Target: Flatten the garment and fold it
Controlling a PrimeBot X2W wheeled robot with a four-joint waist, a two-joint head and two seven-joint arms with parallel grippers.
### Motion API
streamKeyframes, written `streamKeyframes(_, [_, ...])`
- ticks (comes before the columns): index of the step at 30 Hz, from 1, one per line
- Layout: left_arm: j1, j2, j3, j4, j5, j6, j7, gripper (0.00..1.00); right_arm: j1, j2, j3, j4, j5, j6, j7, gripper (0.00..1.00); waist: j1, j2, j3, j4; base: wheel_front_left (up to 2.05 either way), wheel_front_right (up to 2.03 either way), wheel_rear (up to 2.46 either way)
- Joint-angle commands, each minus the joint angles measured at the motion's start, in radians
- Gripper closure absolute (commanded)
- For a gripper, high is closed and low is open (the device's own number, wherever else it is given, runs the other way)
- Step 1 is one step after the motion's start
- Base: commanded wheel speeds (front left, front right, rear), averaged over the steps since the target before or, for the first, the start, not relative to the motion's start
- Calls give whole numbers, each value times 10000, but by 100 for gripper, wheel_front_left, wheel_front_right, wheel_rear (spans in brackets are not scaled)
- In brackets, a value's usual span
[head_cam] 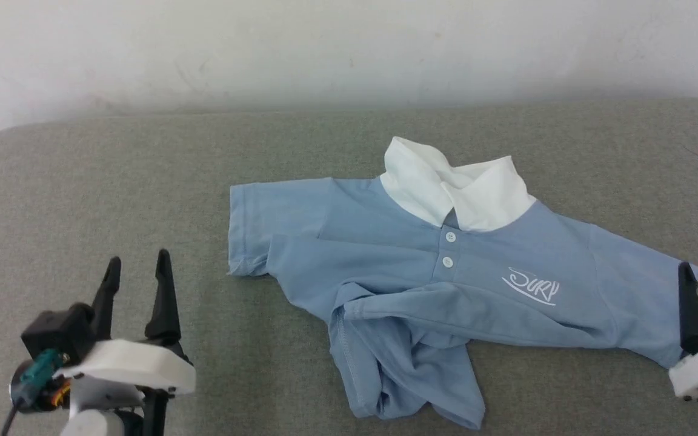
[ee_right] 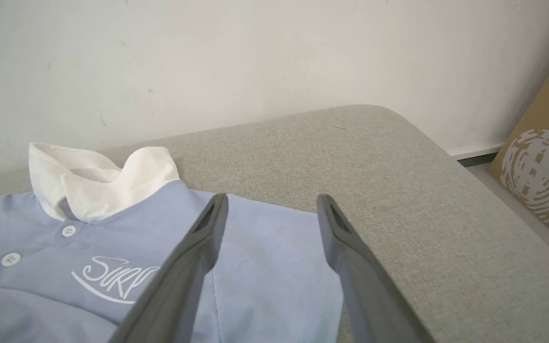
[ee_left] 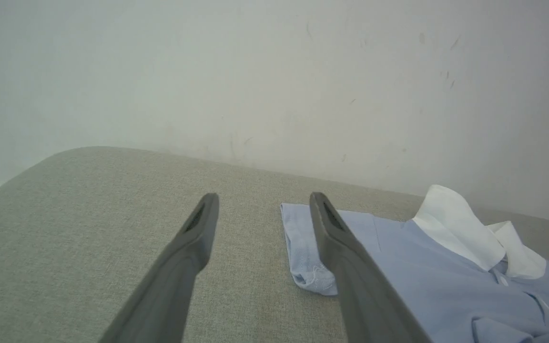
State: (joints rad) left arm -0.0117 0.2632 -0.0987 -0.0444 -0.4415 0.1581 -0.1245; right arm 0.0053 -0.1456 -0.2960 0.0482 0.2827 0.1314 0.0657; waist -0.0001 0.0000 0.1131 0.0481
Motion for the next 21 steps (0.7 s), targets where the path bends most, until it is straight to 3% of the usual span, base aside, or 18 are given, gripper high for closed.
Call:
streamKeyframes(1, [-271, 120, 52, -94, -50, -80, 95, 0, 32, 96, 102, -194, -88, -7, -117, 0, 1, 0, -31, -43, 0, 0, 0])
streamKeyframes(9, [-2806, 761, -396, 512, -274, -771, 1867, 0, 403, 488, 1356, -2248, -531, -7, -115, 0, 1, 0, 664, -147, 0, 0, 0])
streamKeyframes(15, [-5359, 933, -1130, 2512, -520, -1514, 3842, 0, 269, 580, 1942, -3136, -595, -7, -85, 0, 1, 0, 1731, -590, 0, 0, 0])
streamKeyframes(21, [-6995, 1212, -1576, 4924, -753, -1889, 6088, 0, -53, 500, 2423, -3113, -466, -7, -96, 0, 1, 0, 2403, -1182, 0, 0, 0])
